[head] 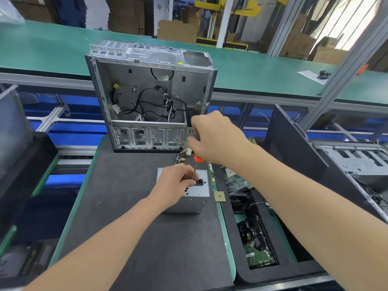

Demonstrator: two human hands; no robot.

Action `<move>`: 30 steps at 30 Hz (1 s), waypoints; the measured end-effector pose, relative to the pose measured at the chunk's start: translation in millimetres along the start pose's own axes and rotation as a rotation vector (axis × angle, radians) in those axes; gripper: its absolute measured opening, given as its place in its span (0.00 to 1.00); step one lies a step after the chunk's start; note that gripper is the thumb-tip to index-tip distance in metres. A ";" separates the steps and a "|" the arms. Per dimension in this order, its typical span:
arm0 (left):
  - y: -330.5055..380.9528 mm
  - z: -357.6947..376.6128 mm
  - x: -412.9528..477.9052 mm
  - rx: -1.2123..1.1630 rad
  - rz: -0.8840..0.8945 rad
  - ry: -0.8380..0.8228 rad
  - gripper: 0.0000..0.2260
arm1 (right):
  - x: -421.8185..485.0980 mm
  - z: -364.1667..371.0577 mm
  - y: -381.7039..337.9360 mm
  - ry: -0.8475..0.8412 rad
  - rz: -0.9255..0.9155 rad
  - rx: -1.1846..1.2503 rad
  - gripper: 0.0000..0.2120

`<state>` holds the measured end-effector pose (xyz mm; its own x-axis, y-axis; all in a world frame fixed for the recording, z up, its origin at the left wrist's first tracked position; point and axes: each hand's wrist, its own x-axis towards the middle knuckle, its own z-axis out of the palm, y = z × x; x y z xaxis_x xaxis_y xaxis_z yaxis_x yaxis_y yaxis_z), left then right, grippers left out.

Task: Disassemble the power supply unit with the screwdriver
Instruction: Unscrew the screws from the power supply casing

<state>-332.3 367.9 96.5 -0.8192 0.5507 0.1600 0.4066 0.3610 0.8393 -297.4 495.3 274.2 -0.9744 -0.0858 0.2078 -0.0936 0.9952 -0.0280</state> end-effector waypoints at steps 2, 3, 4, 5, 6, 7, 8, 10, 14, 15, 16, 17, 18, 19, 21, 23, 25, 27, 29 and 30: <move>0.3 1.0 -0.9 0.015 0.010 0.006 0.09 | 4.3 0.9 2.7 0.020 0.124 -0.094 0.18; 1.0 1.3 -1.3 0.025 0.013 0.009 0.09 | 7.0 0.0 3.2 -0.006 0.153 -0.115 0.20; 1.6 1.4 -1.7 0.031 0.016 0.012 0.09 | 10.1 -0.9 3.2 -0.042 0.160 -0.106 0.20; 2.2 1.4 -1.8 0.035 0.020 0.015 0.10 | 13.8 -1.3 2.5 -0.075 0.146 -0.089 0.20; 2.6 0.9 -1.9 0.040 0.022 0.016 0.11 | 16.9 -1.5 1.0 -0.098 0.112 -0.080 0.19; 2.6 0.1 -1.4 0.041 0.021 0.014 0.13 | 19.3 -1.5 -0.2 -0.111 0.059 -0.088 0.19; 2.6 -0.9 -0.8 0.035 0.016 0.009 0.15 | 20.5 -1.6 -1.2 -0.121 -0.008 -0.100 0.19; 2.5 -3.0 0.0 0.020 0.002 -0.003 0.19 | 22.4 -1.9 -0.2 -0.161 -0.158 -0.104 0.19; 1.6 -3.9 1.6 0.010 -0.015 0.001 0.20 | 34.1 -13.3 12.1 -0.320 -0.524 -0.062 0.09; 1.3 -3.9 1.7 0.009 -0.015 0.003 0.19 | 38.0 -17.2 15.5 -0.355 -0.610 -0.040 0.07; 0.7 -3.4 1.9 0.017 -0.014 0.004 0.17 | 41.3 -21.0 18.5 -0.385 -0.685 -0.022 0.05; 0.2 -2.6 2.4 0.031 -0.016 0.004 0.15 | 43.5 -23.2 21.4 -0.405 -0.742 -0.006 0.04; 0.3 -1.7 3.0 0.045 -0.018 0.004 0.14 | 44.5 -24.0 23.8 -0.411 -0.774 0.006 0.03; 0.4 -0.4 3.4 0.058 -0.021 0.005 0.15 | 43.7 -23.1 25.3 -0.401 -0.780 0.015 0.03; 0.3 2.6 4.0 0.083 -0.024 0.009 0.17 | 37.9 -18.9 24.9 -0.334 -0.710 0.052 0.03; -0.2 4.9 4.8 0.108 -0.030 0.007 0.14 | 28.1 -10.3 17.6 -0.206 -0.542 0.086 0.05; -1.3 6.1 4.6 0.108 -0.053 -0.006 0.11 | 19.0 -0.8 4.2 -0.063 -0.294 0.086 0.10; -0.8 6.1 4.5 0.113 -0.062 -0.017 0.11 | 16.1 7.3 -8.8 0.023 -0.048 0.084 0.13; 0.7 2.5 4.9 0.109 -0.045 -0.023 0.12 | 14.5 13.3 -16.7 0.034 0.105 0.102 0.15; 1.8 -1.4 5.0 0.091 -0.036 -0.028 0.14 | 14.1 13.9 -17.9 0.043 0.148 0.112 0.17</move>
<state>-336.2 370.2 99.6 -0.8228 0.5567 0.1143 0.4130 0.4476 0.7932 -312.3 475.6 264.1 -0.9698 0.0657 0.2351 0.0256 0.9852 -0.1697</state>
